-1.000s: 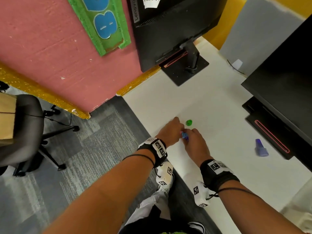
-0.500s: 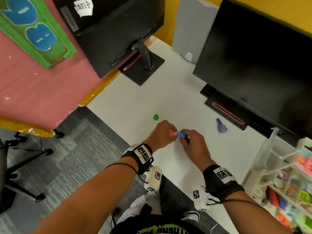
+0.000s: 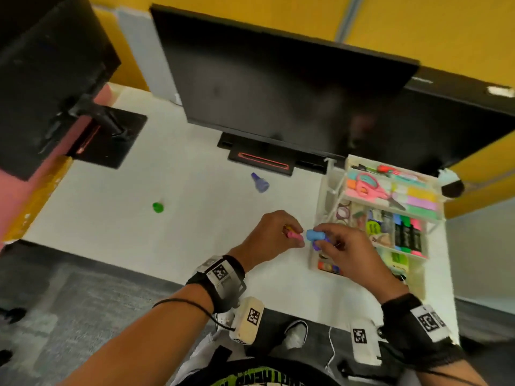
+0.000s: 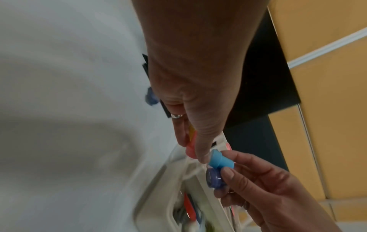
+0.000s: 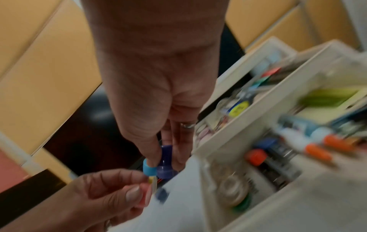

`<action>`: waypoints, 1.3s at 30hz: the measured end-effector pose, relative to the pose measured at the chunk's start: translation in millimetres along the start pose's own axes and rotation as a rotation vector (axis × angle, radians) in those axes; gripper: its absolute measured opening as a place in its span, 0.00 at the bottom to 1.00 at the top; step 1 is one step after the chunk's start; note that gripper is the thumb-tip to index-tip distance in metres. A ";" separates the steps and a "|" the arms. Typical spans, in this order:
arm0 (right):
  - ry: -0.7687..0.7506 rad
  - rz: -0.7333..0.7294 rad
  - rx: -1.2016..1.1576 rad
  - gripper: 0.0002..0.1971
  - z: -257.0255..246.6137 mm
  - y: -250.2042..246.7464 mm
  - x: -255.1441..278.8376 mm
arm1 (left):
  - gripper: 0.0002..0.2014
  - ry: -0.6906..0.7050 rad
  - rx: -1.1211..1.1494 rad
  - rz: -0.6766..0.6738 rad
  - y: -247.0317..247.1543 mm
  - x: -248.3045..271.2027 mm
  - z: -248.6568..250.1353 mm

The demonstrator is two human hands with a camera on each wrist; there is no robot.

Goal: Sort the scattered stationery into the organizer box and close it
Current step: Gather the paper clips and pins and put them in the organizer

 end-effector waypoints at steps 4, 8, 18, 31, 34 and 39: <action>0.113 0.026 0.105 0.16 32.8 -62.1 39.1 | 0.13 0.048 0.038 -0.085 46.5 -7.7 39.2; 0.179 -0.030 0.264 0.13 74.7 -86.4 54.3 | 0.12 0.051 0.023 -0.136 80.2 -8.9 59.2; 0.274 -0.204 0.576 0.12 140.5 -47.9 30.8 | 0.12 0.006 -0.072 -0.144 114.1 -6.7 65.4; 0.303 -0.361 0.518 0.09 141.5 -42.0 19.6 | 0.14 -0.081 -0.106 -0.087 111.0 -8.5 57.2; 0.328 -0.381 0.493 0.15 138.9 -52.4 21.0 | 0.13 -0.106 -0.108 -0.084 114.8 -11.4 59.7; 0.238 -0.225 0.329 0.11 108.3 -79.0 32.0 | 0.12 -0.174 -0.056 -0.068 127.8 -18.6 68.9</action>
Point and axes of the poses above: each hand's wrist, its own x-axis away from the middle knuckle, its own y-axis out of the palm, z = x × y, the point moved 5 cm from there along -x, towards the middle knuckle, and after that the axes turned 13 degrees about -x, right-handed, at the moved point
